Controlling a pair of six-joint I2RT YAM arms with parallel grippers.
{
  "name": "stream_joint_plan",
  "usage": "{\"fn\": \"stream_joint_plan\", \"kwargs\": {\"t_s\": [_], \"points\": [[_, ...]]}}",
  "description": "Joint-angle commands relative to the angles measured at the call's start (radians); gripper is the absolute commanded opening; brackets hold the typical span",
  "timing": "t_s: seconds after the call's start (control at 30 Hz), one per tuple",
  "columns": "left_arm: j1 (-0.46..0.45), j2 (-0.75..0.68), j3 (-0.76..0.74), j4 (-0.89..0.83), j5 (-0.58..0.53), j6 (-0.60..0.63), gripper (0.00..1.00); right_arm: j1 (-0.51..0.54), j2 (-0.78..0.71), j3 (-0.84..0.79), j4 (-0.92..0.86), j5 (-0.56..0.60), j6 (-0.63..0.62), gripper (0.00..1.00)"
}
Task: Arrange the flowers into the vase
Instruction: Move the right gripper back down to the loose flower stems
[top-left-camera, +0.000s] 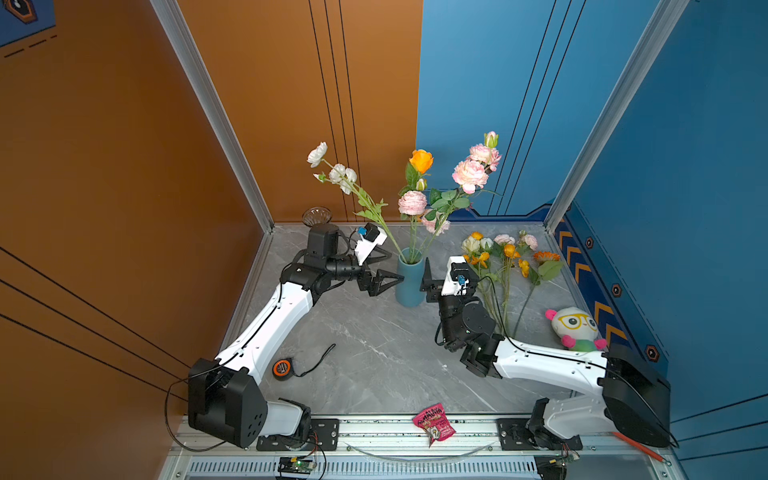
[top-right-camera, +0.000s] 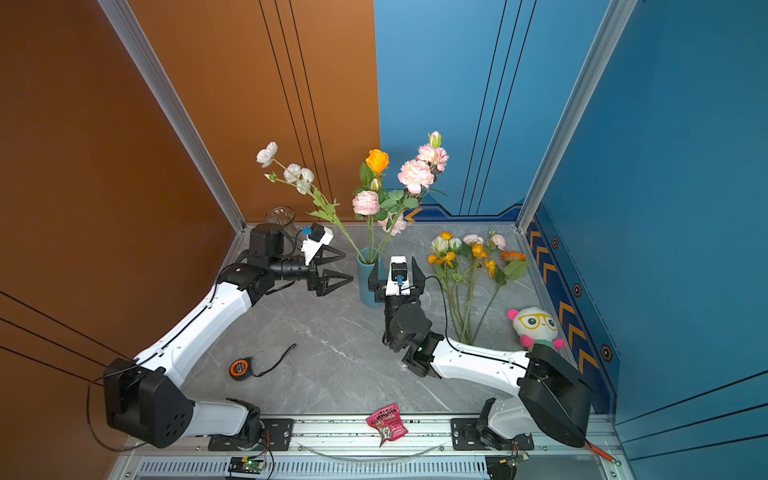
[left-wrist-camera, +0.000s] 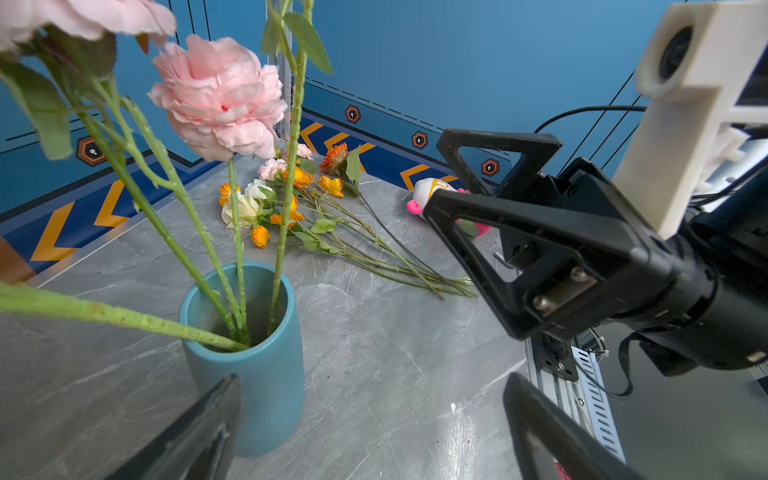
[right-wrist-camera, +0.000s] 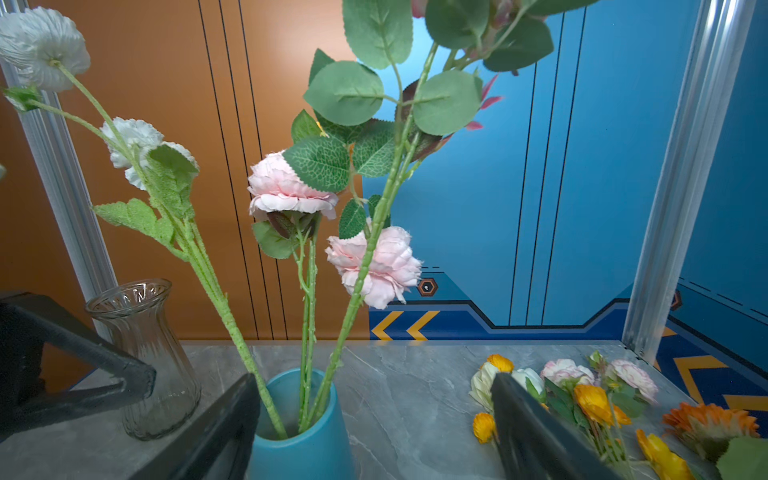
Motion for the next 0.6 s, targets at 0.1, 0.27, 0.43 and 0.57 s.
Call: {"fn": "stream_joint_plan", "kwargs": {"t_s": [0.1, 0.27, 0.43, 0.57], "points": [[-0.17, -0.052, -0.063, 0.103, -0.216, 0.018, 0.98, -0.124, -0.248, -0.042, -0.74, 0.01, 0.433, 0.81], [-0.321, -0.026, -0.08, 0.103, -0.351, 0.049, 0.98, -0.453, -0.363, -0.024, -1.162, -0.283, 0.7, 0.66], [-0.429, 0.041, -0.074, 0.078, -0.355, 0.066, 0.98, -0.721, -0.301, 0.021, -1.316, -0.557, 0.704, 0.61], [-0.489, 0.08, -0.043, -0.019, -0.347, 0.112, 0.98, -0.848, -0.175, 0.056, -1.346, -0.69, 0.681, 0.45]]}}
